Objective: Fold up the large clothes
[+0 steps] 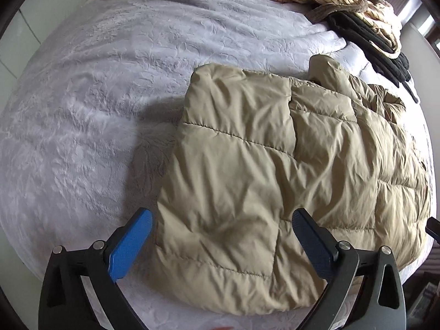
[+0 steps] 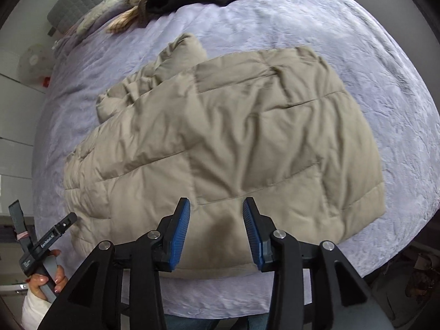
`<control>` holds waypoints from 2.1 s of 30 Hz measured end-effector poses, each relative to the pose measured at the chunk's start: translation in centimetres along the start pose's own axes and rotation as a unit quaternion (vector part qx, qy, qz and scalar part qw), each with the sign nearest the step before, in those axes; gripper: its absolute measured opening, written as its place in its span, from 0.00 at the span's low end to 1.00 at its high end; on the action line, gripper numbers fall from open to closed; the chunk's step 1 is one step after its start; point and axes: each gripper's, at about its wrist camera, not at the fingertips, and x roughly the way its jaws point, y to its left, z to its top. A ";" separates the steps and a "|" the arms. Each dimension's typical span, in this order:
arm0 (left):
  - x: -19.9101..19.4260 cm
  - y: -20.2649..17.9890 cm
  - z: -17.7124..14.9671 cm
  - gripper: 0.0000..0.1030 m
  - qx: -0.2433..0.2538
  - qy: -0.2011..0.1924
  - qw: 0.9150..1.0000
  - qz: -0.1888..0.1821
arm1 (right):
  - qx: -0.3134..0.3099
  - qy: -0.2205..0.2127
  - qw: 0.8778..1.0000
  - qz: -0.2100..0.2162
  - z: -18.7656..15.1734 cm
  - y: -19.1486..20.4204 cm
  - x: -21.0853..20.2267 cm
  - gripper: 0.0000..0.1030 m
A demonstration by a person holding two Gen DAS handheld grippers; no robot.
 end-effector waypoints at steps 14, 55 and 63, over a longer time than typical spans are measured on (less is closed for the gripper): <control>1.3 1.5 0.5 0.99 0.027 0.007 1.000 -0.004 | -0.035 -0.001 0.999 0.010 -1.4 5.6 2.5 0.88; -3.1 -5.7 4.0 0.28 0.055 0.117 0.921 -0.367 | -0.035 0.037 0.990 0.132 5.2 5.0 12.3 0.06; -8.2 -20.3 2.5 0.28 0.111 0.107 0.942 -0.298 | 0.043 0.089 0.965 0.241 6.9 0.0 14.4 0.00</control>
